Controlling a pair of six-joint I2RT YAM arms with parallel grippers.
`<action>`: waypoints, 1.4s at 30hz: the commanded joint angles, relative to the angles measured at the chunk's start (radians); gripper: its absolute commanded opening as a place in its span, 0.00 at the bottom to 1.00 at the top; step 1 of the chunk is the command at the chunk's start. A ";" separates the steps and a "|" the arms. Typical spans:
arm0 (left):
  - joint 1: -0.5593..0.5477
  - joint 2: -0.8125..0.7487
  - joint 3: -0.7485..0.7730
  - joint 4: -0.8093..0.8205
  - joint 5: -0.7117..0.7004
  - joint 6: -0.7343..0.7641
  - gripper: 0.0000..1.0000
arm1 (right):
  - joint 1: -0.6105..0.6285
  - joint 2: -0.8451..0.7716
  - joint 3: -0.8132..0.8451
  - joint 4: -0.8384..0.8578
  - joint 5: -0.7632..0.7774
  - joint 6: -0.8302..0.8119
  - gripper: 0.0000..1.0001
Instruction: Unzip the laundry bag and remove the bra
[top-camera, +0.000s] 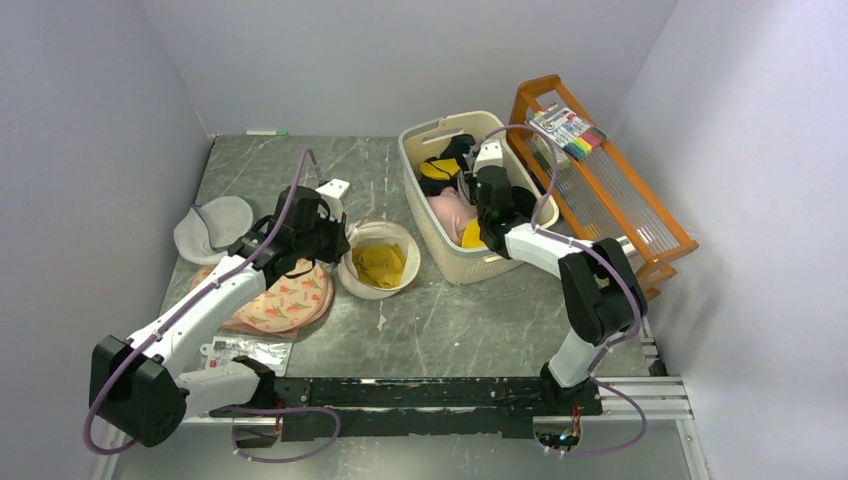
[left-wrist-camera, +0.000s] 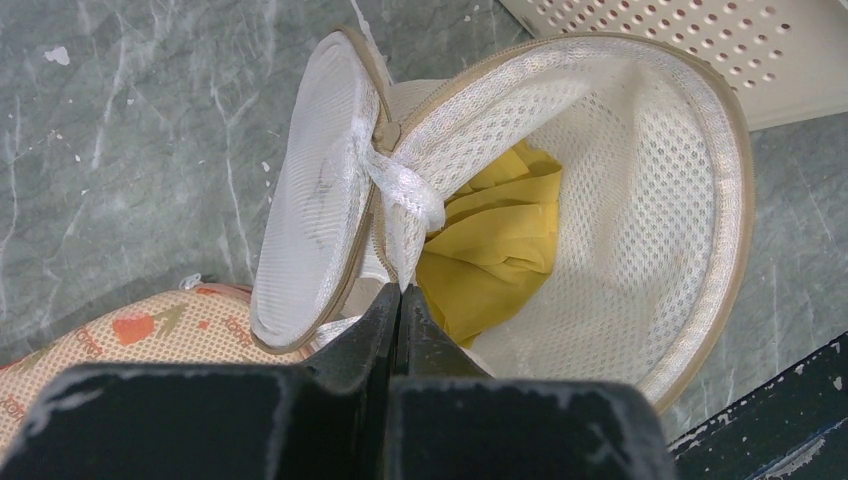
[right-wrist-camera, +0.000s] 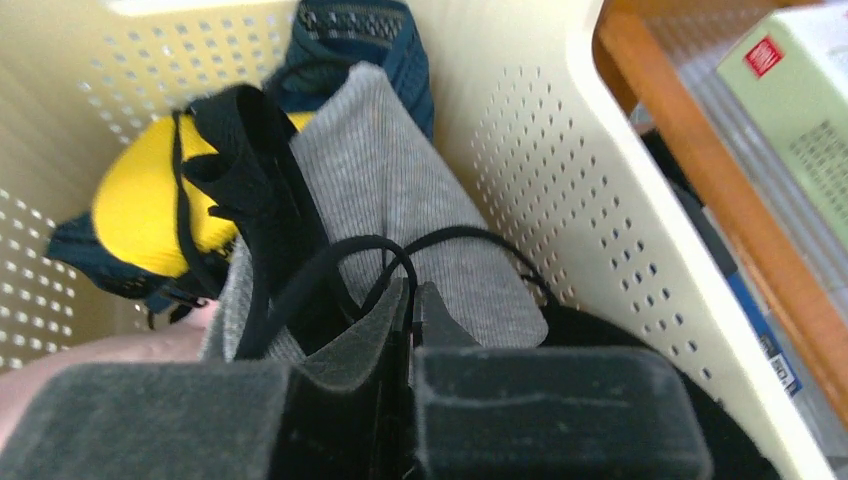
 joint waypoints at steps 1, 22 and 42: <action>0.012 -0.005 -0.002 0.044 0.033 0.005 0.07 | -0.014 0.046 -0.022 0.035 0.020 0.030 0.00; 0.018 -0.002 -0.001 0.046 0.032 0.002 0.07 | -0.013 -0.337 0.001 -0.100 -0.457 0.182 0.75; 0.022 -0.046 -0.014 0.051 0.051 -0.001 0.07 | 0.202 -0.274 0.109 -0.307 -0.932 0.114 0.75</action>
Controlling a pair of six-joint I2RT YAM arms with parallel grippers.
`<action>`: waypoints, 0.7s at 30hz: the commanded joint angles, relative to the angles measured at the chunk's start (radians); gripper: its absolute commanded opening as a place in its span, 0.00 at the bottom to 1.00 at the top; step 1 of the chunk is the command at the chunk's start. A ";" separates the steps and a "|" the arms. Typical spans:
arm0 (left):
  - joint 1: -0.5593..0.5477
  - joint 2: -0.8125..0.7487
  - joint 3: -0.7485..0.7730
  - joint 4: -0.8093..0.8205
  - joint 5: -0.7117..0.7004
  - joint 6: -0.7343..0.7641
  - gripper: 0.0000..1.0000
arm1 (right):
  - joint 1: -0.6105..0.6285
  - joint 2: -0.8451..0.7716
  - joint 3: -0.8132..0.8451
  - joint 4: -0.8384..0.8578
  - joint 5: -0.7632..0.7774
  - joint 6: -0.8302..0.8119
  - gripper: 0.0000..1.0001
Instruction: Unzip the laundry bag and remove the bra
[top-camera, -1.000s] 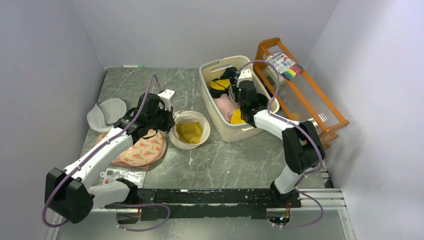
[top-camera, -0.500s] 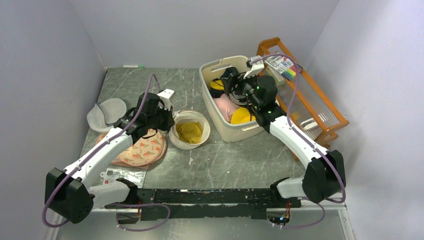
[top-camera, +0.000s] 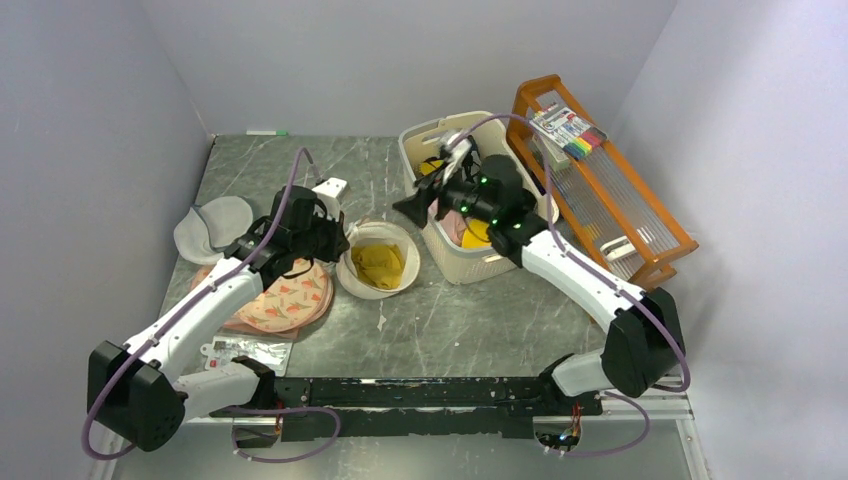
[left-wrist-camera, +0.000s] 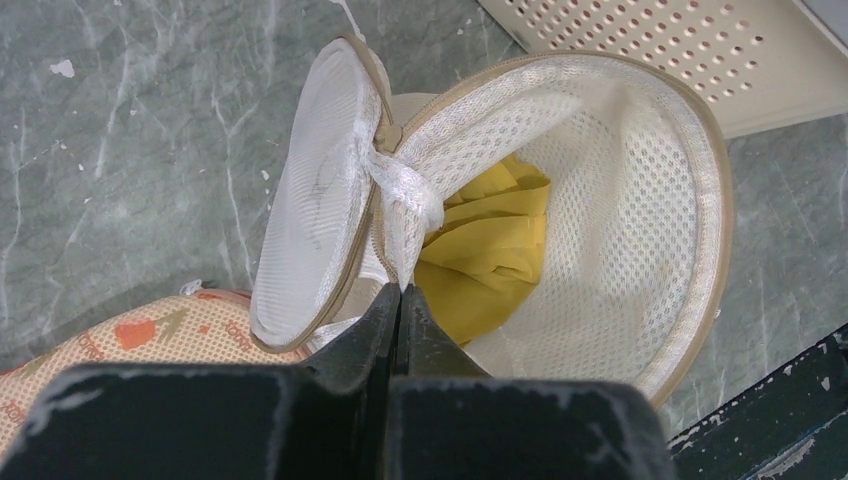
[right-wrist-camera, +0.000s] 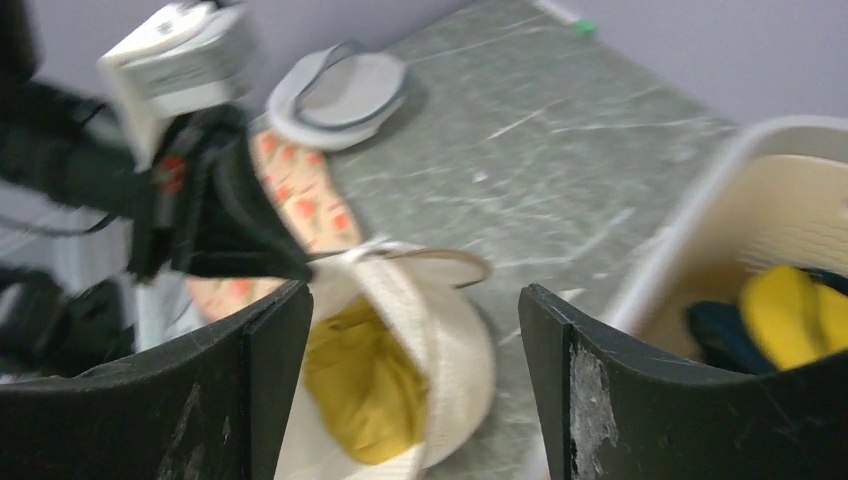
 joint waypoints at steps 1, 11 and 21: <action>0.011 -0.030 -0.014 0.044 0.034 0.000 0.07 | 0.142 0.026 0.018 -0.079 -0.025 -0.103 0.73; 0.011 -0.064 -0.032 0.087 0.069 0.008 0.07 | 0.291 0.107 -0.105 -0.053 0.101 -0.091 0.46; 0.011 -0.098 -0.099 0.220 0.139 0.033 0.07 | 0.426 0.221 -0.163 0.056 0.196 0.016 0.28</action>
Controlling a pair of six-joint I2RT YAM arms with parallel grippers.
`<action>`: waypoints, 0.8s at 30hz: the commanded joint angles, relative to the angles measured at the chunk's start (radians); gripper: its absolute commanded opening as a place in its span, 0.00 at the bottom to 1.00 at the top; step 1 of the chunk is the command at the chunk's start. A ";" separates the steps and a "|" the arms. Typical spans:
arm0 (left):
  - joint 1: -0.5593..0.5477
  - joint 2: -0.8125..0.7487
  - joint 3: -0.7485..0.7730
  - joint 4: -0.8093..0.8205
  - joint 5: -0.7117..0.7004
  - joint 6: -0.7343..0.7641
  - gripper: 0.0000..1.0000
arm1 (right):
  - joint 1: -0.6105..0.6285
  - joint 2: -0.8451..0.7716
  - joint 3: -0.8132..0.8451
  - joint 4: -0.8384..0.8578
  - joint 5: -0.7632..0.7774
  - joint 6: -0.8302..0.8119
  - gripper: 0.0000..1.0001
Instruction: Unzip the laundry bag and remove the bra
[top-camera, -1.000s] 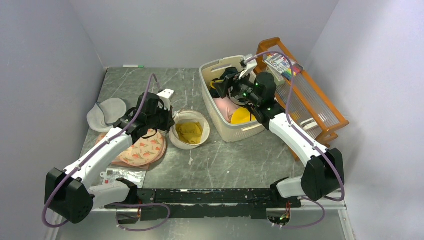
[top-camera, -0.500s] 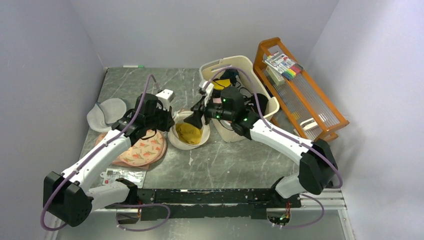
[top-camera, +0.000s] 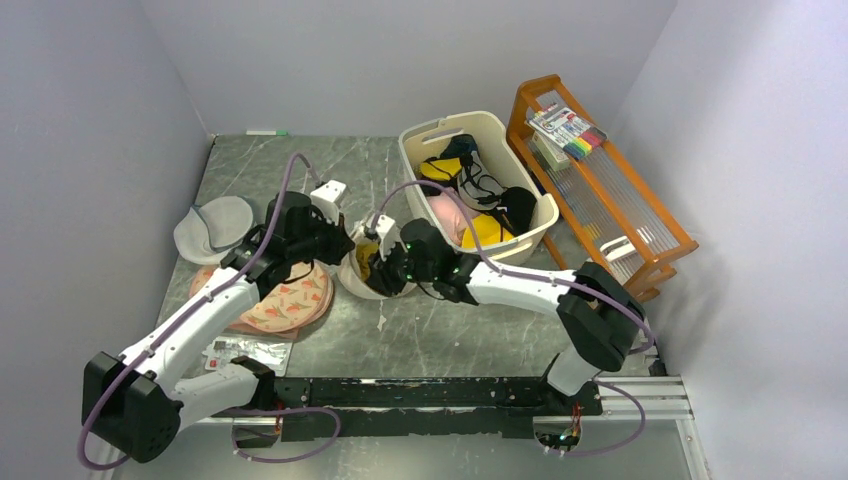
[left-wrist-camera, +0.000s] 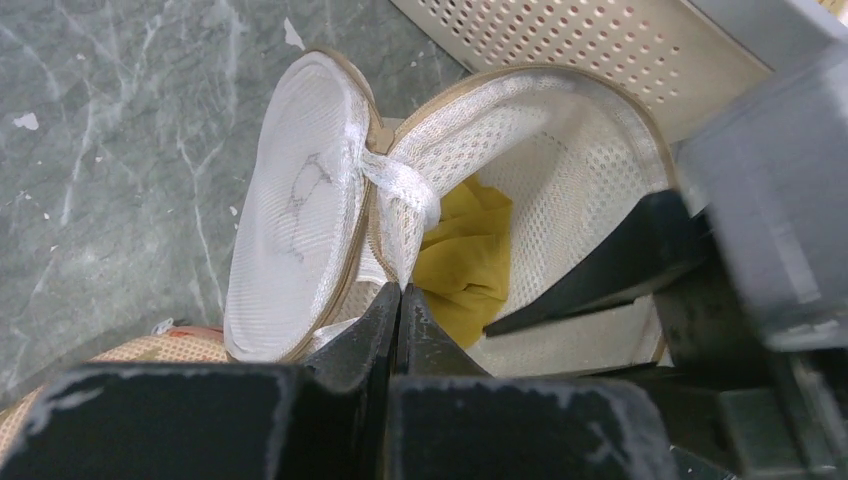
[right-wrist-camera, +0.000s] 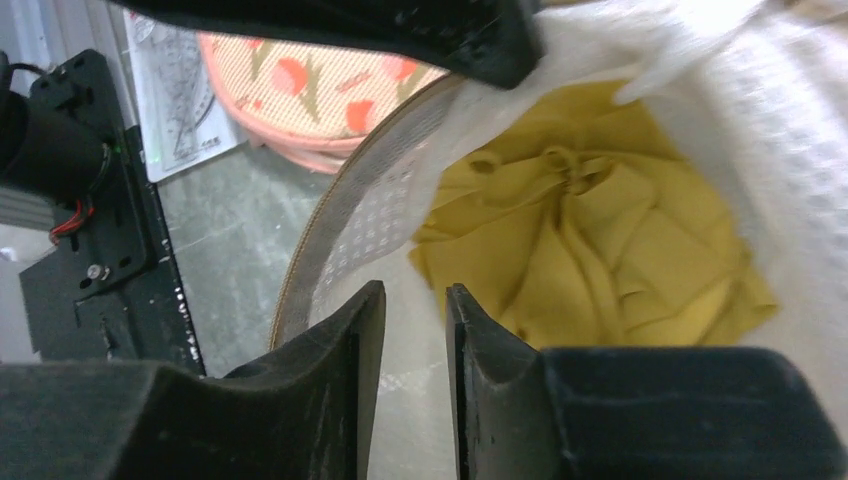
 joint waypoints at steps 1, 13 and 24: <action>0.010 -0.065 -0.072 0.167 0.080 0.031 0.07 | 0.039 0.033 -0.061 0.184 -0.021 0.132 0.26; 0.009 -0.219 -0.228 0.374 0.140 0.067 0.07 | 0.069 -0.022 -0.125 0.290 0.198 0.169 0.35; 0.010 -0.215 -0.222 0.366 0.147 0.064 0.07 | 0.069 -0.011 -0.125 0.242 0.384 0.165 0.38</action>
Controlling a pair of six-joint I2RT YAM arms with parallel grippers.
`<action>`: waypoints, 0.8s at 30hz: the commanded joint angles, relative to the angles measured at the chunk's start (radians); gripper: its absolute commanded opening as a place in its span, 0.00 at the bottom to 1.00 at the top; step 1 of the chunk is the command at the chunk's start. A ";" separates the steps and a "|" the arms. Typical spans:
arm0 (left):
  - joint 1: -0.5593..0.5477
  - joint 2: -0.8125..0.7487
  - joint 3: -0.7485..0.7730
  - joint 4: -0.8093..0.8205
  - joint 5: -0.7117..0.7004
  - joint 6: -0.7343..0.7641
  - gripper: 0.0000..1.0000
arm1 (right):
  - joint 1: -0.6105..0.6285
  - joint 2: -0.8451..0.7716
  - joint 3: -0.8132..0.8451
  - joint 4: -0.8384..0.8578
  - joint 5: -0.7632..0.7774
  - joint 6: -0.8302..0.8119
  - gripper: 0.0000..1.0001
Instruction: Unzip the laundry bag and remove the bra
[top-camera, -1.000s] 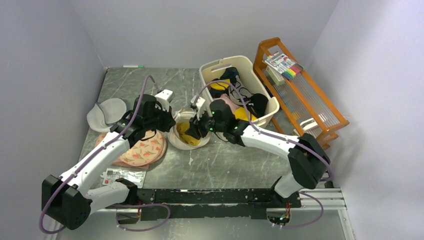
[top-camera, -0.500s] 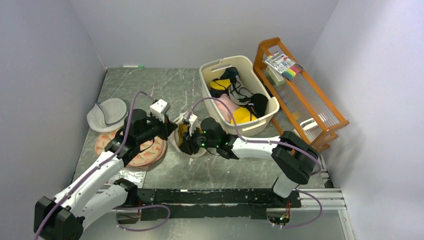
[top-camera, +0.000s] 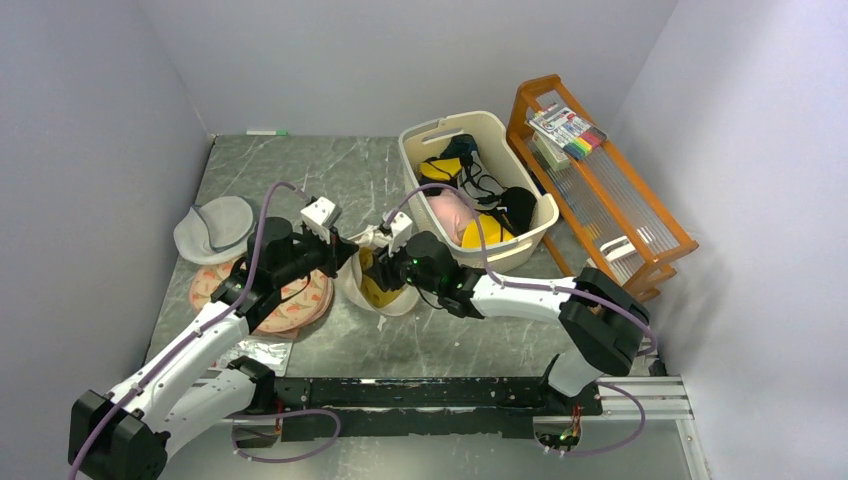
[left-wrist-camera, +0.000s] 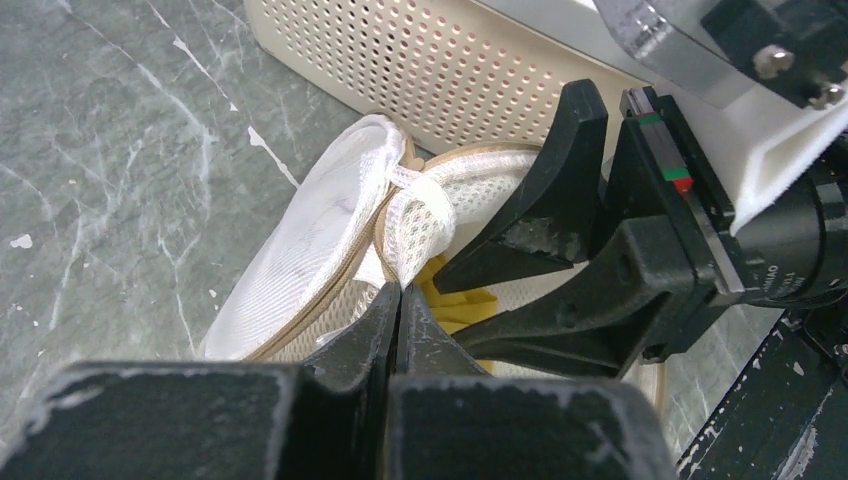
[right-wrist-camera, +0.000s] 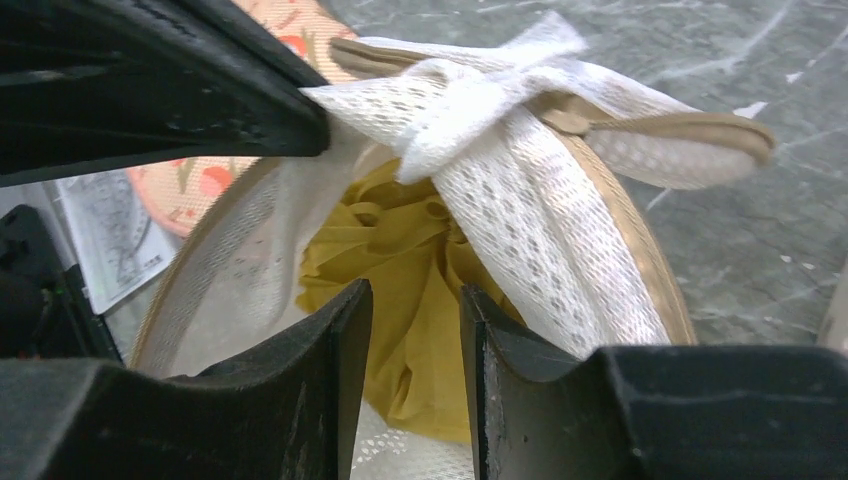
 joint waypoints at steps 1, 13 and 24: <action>0.010 -0.006 0.021 0.053 0.036 0.013 0.07 | 0.002 0.020 0.002 -0.001 0.100 0.002 0.37; 0.010 0.029 0.034 0.034 0.041 0.000 0.07 | 0.005 0.179 0.083 0.062 0.192 0.094 0.44; 0.010 0.050 0.046 0.011 0.061 0.000 0.07 | 0.007 0.360 0.140 0.139 0.172 0.199 0.54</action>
